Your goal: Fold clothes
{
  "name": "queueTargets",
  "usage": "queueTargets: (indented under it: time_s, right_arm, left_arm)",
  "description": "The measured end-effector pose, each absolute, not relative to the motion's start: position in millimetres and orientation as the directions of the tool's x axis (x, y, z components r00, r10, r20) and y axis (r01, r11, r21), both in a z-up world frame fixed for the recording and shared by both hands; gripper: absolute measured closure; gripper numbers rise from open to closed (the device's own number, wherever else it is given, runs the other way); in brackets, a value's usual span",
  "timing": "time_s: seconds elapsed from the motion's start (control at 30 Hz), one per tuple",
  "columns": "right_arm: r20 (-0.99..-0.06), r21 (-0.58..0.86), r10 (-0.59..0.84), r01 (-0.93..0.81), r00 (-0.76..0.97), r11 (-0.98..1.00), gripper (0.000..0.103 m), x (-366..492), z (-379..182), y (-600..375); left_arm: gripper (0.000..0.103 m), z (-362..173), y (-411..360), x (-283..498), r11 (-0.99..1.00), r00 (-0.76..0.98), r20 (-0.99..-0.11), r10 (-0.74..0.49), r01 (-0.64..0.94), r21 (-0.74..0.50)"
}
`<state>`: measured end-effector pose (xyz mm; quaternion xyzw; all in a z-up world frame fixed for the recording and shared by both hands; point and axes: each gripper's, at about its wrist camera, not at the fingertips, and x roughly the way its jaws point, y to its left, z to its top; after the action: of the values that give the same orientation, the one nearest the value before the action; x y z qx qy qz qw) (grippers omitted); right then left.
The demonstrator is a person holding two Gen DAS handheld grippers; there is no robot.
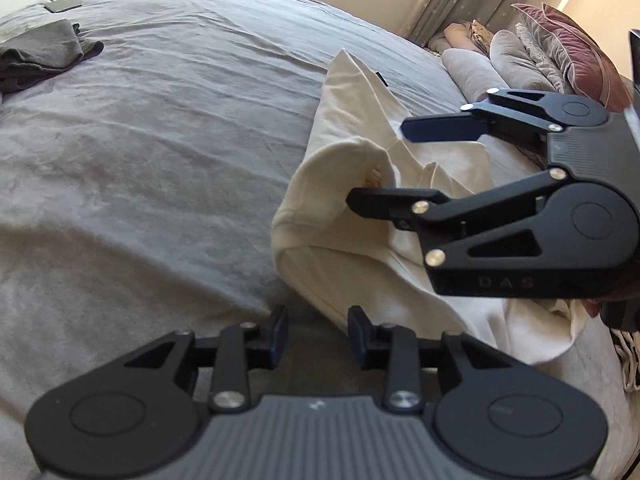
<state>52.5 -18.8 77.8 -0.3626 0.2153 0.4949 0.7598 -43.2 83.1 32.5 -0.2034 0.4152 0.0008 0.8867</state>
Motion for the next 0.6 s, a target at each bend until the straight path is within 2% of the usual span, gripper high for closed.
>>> queueTargets:
  time_s: [0.03,0.07,0.1,0.13,0.2,0.27,0.37,0.47,0.6]
  right_arm:
    - [-0.697,-0.339,0.586,-0.910,0.413,0.239,0.048,54.4,75.3,-15.4]
    - [-0.708,-0.339,0.576,-0.912,0.409,0.231,0.056,56.4,72.9,-11.9]
    - [-0.719,-0.340,0.565,-0.914,0.405,0.223,0.090,58.3,70.5,-8.5]
    - [-0.718,-0.351,0.555,-0.907,0.420,0.232,0.100,59.8,68.6,-7.7]
    - [-0.666,-0.379,0.569,-0.876,0.483,0.300,0.100,59.1,73.2,-14.5]
    - [-0.594,-0.401,0.586,-0.835,0.550,0.377,0.100,53.7,86.4,-27.8]
    - [-0.493,-0.413,0.578,-0.759,0.651,0.503,0.100,43.8,108.1,-60.0]
    - [-0.402,-0.399,0.532,-0.666,0.745,0.631,0.100,33.6,129.4,-100.9]
    - [-0.281,-0.354,0.441,-0.519,0.852,0.778,0.100,20.0,157.8,-155.5]
  left_arm:
    - [0.069,32.2,83.6,-43.6,0.916,0.656,-0.736,-0.168,-0.171,-0.362]
    - [0.069,31.9,84.1,-43.9,0.915,0.656,-0.735,-0.169,-0.172,-0.364]
    - [0.068,31.6,84.7,-44.3,0.914,0.657,-0.735,-0.170,-0.173,-0.366]
    - [0.067,31.5,84.5,-44.4,0.915,0.658,-0.734,-0.171,-0.171,-0.366]
    - [0.061,32.4,81.6,-44.3,0.920,0.660,-0.731,-0.172,-0.157,-0.358]
    - [0.041,34.4,77.3,-43.8,0.923,0.662,-0.725,-0.190,-0.131,-0.361]
    - [0.025,39.3,69.7,-45.8,0.934,0.678,-0.708,-0.198,-0.089,-0.347]
    - [0.017,46.7,56.3,-50.9,0.952,0.714,-0.669,-0.206,-0.013,-0.307]
    - [0.011,54.0,28.8,-59.3,0.964,0.751,-0.614,-0.244,0.119,-0.237]
